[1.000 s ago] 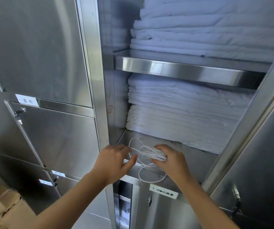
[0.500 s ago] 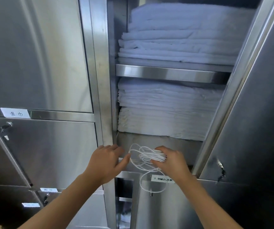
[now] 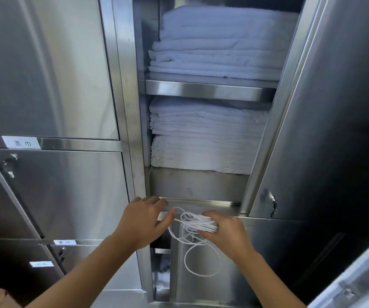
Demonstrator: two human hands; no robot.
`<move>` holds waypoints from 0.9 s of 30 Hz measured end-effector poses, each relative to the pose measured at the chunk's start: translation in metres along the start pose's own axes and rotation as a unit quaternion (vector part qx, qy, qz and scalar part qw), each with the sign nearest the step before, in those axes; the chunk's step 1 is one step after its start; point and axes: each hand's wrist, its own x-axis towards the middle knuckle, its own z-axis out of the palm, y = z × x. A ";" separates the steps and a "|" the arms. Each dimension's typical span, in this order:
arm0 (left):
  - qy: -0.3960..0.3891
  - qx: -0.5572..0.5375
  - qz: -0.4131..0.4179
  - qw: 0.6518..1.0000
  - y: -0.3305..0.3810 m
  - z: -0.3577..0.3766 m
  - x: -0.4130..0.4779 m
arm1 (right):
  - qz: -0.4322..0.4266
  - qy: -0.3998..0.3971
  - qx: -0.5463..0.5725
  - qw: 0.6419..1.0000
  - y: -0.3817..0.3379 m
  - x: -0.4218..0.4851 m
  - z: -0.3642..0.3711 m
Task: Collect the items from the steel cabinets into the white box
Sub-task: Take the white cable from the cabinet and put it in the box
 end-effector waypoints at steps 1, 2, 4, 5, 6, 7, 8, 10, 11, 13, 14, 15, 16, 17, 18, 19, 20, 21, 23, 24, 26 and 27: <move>-0.005 0.001 0.001 1.000 0.006 -0.001 -0.004 | -0.003 -0.002 -0.001 1.000 0.002 -0.008 -0.001; -0.012 0.002 0.002 1.000 0.012 -0.001 -0.007 | -0.007 -0.004 -0.002 1.000 0.003 -0.016 -0.002; -0.019 -0.003 0.006 1.000 0.022 -0.002 -0.013 | -0.008 0.001 0.007 1.000 0.004 -0.032 -0.005; -0.018 -0.005 0.010 1.000 0.027 -0.003 -0.015 | -0.004 0.006 0.012 1.000 0.004 -0.040 -0.007; -0.019 -0.007 0.018 1.000 0.032 -0.004 -0.017 | -0.001 0.010 0.014 1.000 0.003 -0.049 -0.010; -0.017 -0.009 0.027 0.999 0.036 -0.004 -0.018 | 0.000 0.014 0.013 1.000 0.002 -0.057 -0.012; -0.015 -0.013 0.036 0.999 0.040 -0.004 -0.019 | 0.001 0.017 0.010 1.000 0.001 -0.065 -0.015; -0.007 -0.024 0.052 0.998 0.047 -0.004 -0.018 | 0.001 0.030 0.001 1.000 -0.003 -0.081 -0.019; -0.006 -0.035 0.059 0.998 0.050 -0.004 -0.016 | 0.003 0.040 0.002 0.999 -0.004 -0.088 -0.022; -0.016 -0.061 0.073 0.995 0.056 -0.004 -0.015 | 0.019 0.065 -0.004 0.998 -0.007 -0.102 -0.025; -0.023 -0.070 0.085 0.994 0.059 -0.004 -0.014 | 0.028 0.075 -0.015 0.997 -0.009 -0.109 -0.027; -0.029 -0.079 0.098 0.992 0.061 -0.003 -0.013 | 0.038 0.084 -0.025 0.995 -0.012 -0.117 -0.029; -0.032 -0.090 0.111 0.989 0.064 -0.003 -0.013 | 0.050 0.093 -0.031 0.994 -0.015 -0.125 -0.030; -0.034 -0.101 0.123 0.987 0.068 -0.002 -0.014 | 0.065 0.100 -0.034 0.992 -0.019 -0.133 -0.030; -0.034 -0.111 0.135 0.984 0.071 -0.002 -0.016 | 0.083 0.101 -0.036 0.991 -0.023 -0.142 -0.030; -0.035 -0.120 0.149 0.981 0.075 -0.003 -0.018 | 0.103 0.099 -0.038 0.989 -0.027 -0.152 -0.030; -0.041 -0.127 0.164 0.977 0.079 -0.003 -0.020 | 0.126 0.099 -0.041 0.986 -0.030 -0.162 -0.030; -0.052 -0.136 0.177 0.973 0.084 -0.003 -0.022 | 0.153 0.101 -0.042 0.982 -0.032 -0.173 -0.030; -0.081 -0.158 0.200 0.963 0.097 -0.002 -0.025 | 0.219 0.104 -0.033 0.970 -0.036 -0.197 -0.031; -0.089 -0.164 0.214 0.959 0.105 -0.002 -0.027 | 0.250 0.109 -0.024 0.962 -0.038 -0.211 -0.033; -0.095 -0.175 0.244 0.949 0.126 -0.003 -0.033 | 0.297 0.135 -0.025 0.945 -0.040 -0.241 -0.039; -0.093 -0.185 0.258 0.944 0.137 -0.004 -0.036 | 0.317 0.146 -0.034 0.936 -0.041 -0.256 -0.043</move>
